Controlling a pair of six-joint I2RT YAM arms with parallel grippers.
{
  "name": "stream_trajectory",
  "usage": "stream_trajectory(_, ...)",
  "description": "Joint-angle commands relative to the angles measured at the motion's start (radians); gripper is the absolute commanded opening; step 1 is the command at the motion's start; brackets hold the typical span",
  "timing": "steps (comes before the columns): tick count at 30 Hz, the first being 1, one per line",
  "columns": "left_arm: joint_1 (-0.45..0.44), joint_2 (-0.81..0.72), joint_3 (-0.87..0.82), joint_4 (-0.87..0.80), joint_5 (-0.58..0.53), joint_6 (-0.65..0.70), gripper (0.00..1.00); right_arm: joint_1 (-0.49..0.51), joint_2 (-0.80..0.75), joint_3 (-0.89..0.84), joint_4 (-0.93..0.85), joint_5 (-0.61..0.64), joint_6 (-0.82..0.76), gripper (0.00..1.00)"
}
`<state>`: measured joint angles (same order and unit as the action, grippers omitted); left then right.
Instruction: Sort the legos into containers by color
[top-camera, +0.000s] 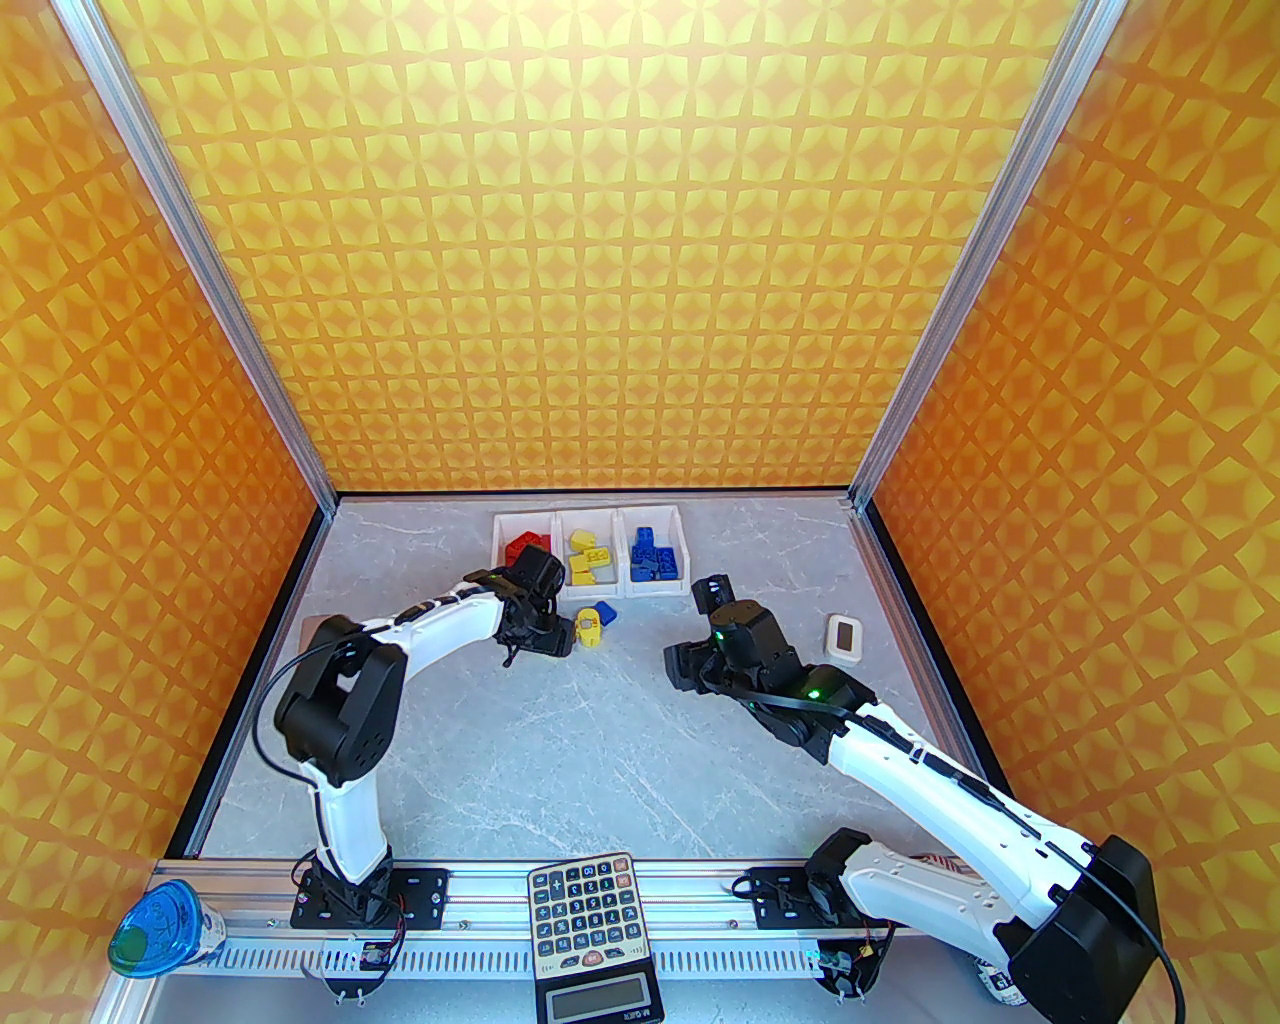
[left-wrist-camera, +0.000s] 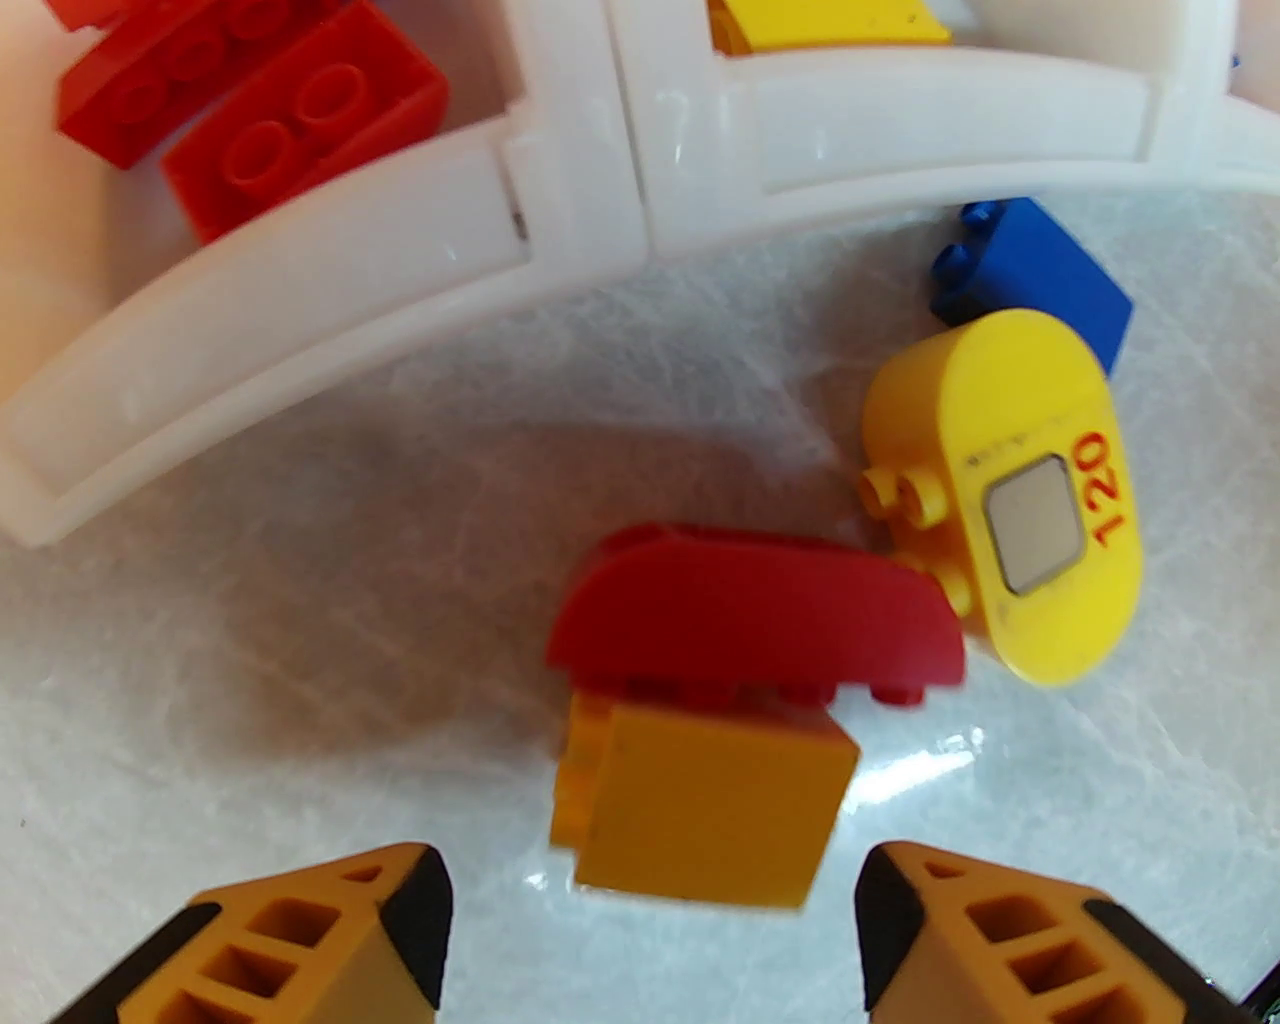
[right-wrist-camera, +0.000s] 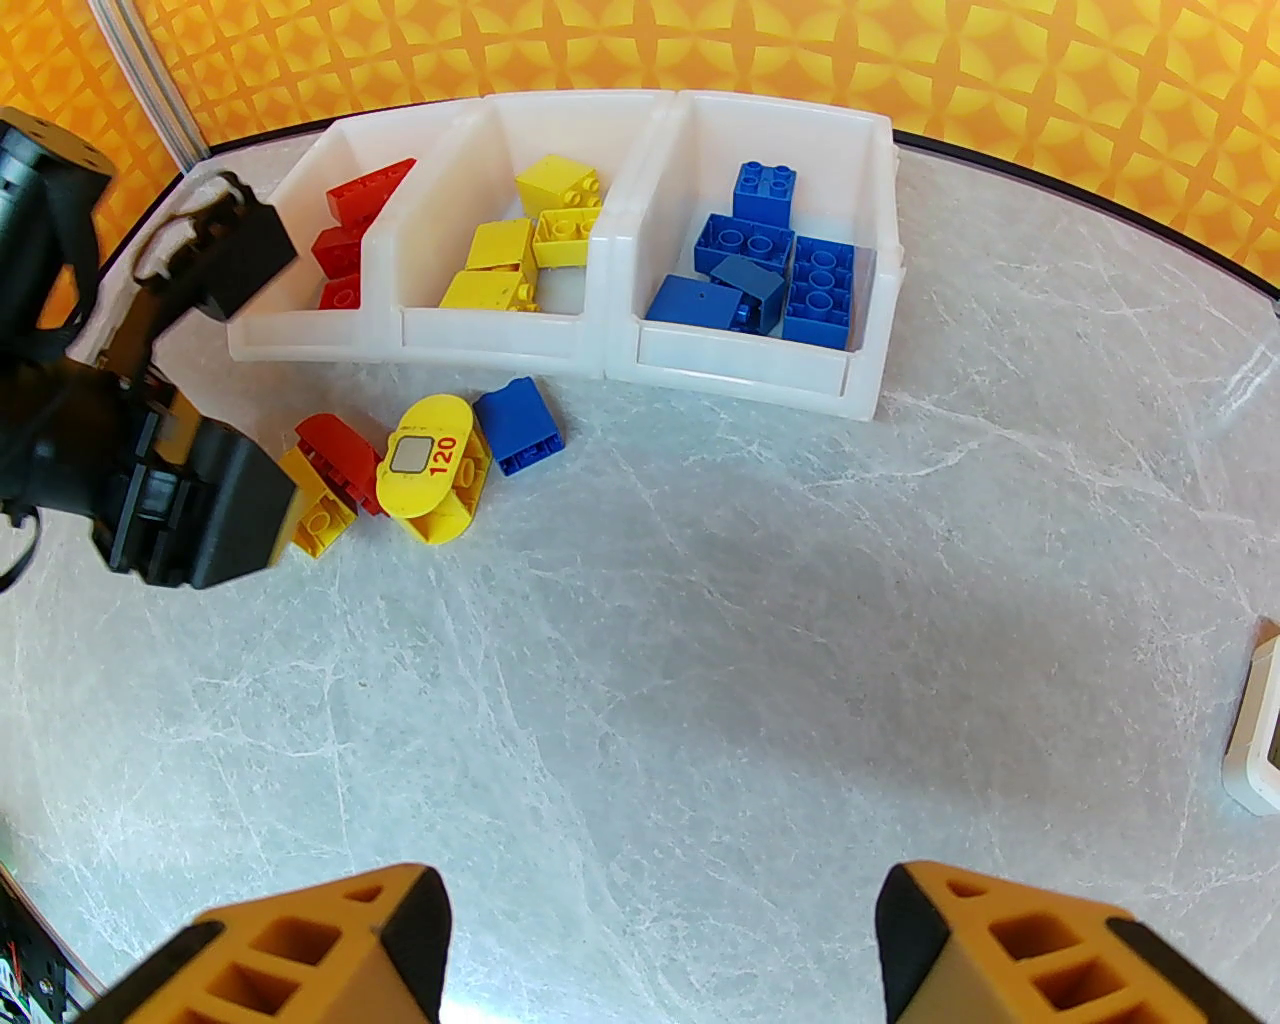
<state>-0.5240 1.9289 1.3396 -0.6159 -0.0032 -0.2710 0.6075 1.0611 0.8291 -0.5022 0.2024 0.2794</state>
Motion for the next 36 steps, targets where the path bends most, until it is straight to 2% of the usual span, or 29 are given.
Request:
stream_trajectory(1,-0.005,0.031,0.04,0.001,0.025,0.026,0.7,0.002,-0.026,-0.005,-0.015,0.027,0.02,0.75)
stream_trajectory(8,-0.005,0.065,0.059,0.0,0.031,0.039,0.63,0.002,-0.031,-0.002,-0.027,0.04,0.02,0.75)
stream_trajectory(14,-0.005,0.076,0.069,-0.002,0.031,0.038,0.51,0.001,-0.048,0.001,-0.039,0.053,0.014,0.75)
stream_trajectory(22,-0.005,0.016,0.059,-0.029,0.031,0.047,0.4,0.002,-0.051,-0.007,-0.034,0.063,0.012,0.75)
stream_trajectory(29,-0.006,-0.058,0.134,-0.116,0.029,0.088,0.38,0.003,-0.057,-0.013,-0.026,0.061,0.014,0.75)
stream_trajectory(36,-0.005,-0.038,0.286,-0.169,0.028,0.094,0.37,0.001,-0.092,-0.028,-0.044,0.059,0.023,0.75)
